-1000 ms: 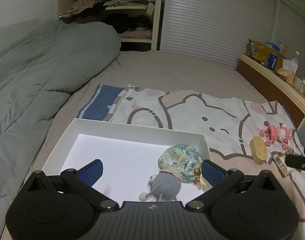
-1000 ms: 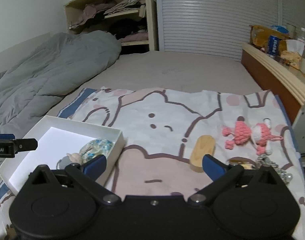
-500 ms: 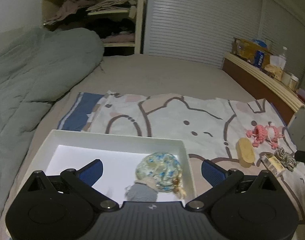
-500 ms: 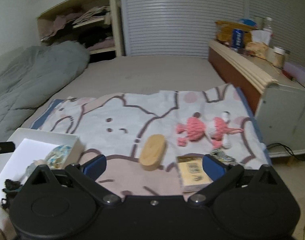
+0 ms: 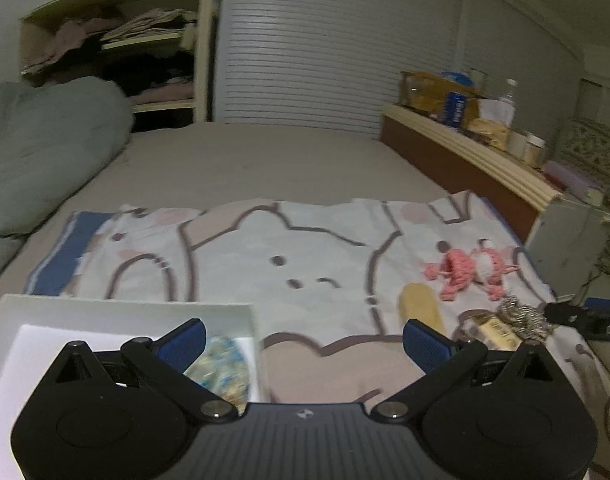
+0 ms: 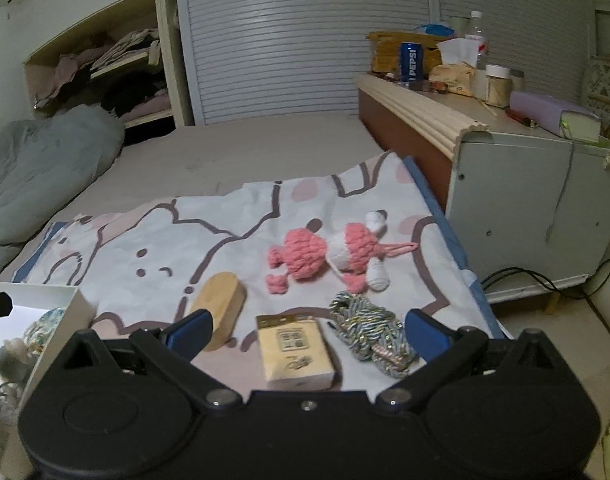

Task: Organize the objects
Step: 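Grasp the wooden oval block with the left tool while the right tool grasps the yellow tissue pack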

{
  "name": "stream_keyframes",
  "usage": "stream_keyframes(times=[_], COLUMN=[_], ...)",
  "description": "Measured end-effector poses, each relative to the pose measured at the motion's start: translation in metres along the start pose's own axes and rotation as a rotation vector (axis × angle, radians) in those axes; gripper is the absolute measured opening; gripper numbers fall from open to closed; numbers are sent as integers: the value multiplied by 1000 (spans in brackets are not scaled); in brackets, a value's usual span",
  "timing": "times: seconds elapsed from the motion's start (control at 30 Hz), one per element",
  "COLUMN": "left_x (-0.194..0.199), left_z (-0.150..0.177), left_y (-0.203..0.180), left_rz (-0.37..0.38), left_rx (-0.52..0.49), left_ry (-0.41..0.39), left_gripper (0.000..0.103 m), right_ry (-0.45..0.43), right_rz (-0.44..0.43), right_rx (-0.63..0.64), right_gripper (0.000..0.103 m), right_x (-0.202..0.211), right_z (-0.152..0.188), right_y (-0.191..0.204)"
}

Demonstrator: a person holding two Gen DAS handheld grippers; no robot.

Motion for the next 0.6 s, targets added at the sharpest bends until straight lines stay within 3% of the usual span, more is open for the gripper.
stream_keyframes(times=[0.33,0.6], left_x=[-40,-88], left_z=[-9,-8], left_y=[-44,-77], left_rz=[118,203], left_rx=[-9,-47], left_ry=[-19,48], left_gripper=[102,89], right_ry=[-35,-1], right_rz=[-34,-75], right_rx=[26,59], right_gripper=[103,100], right_x=[-20,-41], right_z=[13,23], right_y=[-3,7])
Point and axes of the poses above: each gripper's, at about its wrist camera, not at the fingertips, and x roughly against the way its jaws point, y to its left, z to its underside, the point moved 1 cm from there along -x, roughly the way its jaws point, and after that the axes turned 1 degree about -z, right-handed, at the moved point
